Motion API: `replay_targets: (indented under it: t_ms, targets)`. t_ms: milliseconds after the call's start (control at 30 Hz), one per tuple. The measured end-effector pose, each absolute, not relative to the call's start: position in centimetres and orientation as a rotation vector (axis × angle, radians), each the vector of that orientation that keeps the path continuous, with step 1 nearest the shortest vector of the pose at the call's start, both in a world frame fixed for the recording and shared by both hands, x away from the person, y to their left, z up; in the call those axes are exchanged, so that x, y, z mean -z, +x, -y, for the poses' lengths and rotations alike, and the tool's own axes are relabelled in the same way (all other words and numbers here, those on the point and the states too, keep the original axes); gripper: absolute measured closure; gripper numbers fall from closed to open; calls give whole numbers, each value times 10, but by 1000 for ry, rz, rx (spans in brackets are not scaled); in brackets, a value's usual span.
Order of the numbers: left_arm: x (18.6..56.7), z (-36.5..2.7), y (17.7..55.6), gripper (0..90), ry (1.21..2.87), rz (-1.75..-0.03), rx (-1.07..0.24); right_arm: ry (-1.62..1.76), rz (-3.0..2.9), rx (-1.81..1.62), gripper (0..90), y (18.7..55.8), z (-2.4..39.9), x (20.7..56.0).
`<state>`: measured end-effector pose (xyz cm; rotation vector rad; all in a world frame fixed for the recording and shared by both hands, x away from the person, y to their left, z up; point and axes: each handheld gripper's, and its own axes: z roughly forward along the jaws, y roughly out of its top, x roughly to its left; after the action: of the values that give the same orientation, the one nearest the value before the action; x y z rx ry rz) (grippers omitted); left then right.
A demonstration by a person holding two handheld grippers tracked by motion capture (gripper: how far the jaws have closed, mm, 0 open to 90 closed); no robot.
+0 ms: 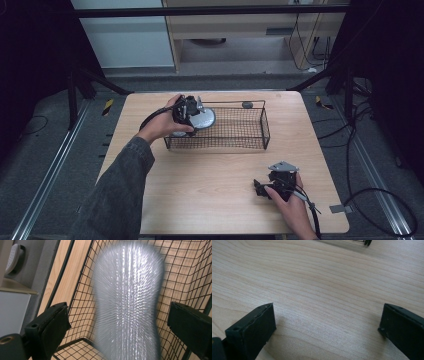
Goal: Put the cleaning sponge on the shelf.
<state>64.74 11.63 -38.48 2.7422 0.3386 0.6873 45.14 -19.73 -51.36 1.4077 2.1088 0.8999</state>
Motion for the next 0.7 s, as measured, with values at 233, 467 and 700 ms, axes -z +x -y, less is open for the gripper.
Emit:
replay_targets:
  t_ms: [233, 467, 700]
  targets:
    - [382, -115, 645, 44, 2722, -344, -674, 1410, -2109, -900, 5, 451, 197, 514]
    - [378, -116, 642, 53, 2701, -348, -657, 1413, -2110, -900, 5, 451, 197, 514]
    - [376, -116, 640, 62, 2700, -346, -638, 1413, -2110, -899, 5, 451, 197, 513]
